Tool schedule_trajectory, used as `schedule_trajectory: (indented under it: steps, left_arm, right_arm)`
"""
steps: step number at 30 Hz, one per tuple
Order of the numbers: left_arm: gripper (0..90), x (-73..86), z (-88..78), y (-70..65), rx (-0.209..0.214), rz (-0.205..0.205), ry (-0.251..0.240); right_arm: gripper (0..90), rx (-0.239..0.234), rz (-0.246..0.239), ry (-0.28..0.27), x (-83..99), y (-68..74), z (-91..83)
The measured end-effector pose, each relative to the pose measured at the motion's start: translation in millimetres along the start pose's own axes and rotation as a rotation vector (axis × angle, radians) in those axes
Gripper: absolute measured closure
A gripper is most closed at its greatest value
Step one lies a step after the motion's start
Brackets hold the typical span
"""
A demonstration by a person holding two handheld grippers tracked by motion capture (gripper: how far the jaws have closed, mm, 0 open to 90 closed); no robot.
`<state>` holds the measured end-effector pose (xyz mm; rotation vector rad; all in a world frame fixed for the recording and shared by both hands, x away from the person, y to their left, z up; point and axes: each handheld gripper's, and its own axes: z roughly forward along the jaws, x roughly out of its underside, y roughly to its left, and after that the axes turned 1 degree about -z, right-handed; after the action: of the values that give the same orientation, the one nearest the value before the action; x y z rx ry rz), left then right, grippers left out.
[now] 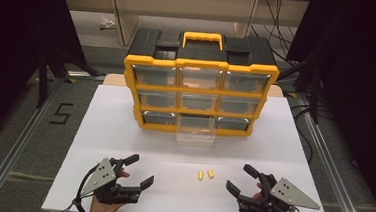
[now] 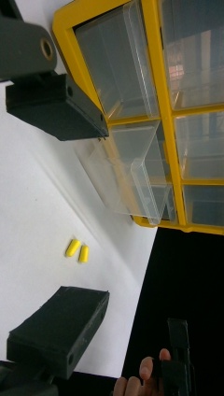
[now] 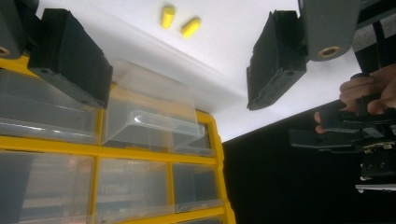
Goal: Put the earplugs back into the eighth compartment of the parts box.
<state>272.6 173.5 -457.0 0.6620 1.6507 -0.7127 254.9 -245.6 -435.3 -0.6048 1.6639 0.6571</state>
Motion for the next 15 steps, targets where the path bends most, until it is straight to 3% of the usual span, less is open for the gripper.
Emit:
schedule_trajectory:
  steps: [15]
  left_arm:
    - [18.0, -0.2, -1.0, 0.1, 0.008, -0.005, -0.009]
  right_arm:
    - [23.6, -0.015, -0.013, 0.026, -1.2, 0.5, 2.7]
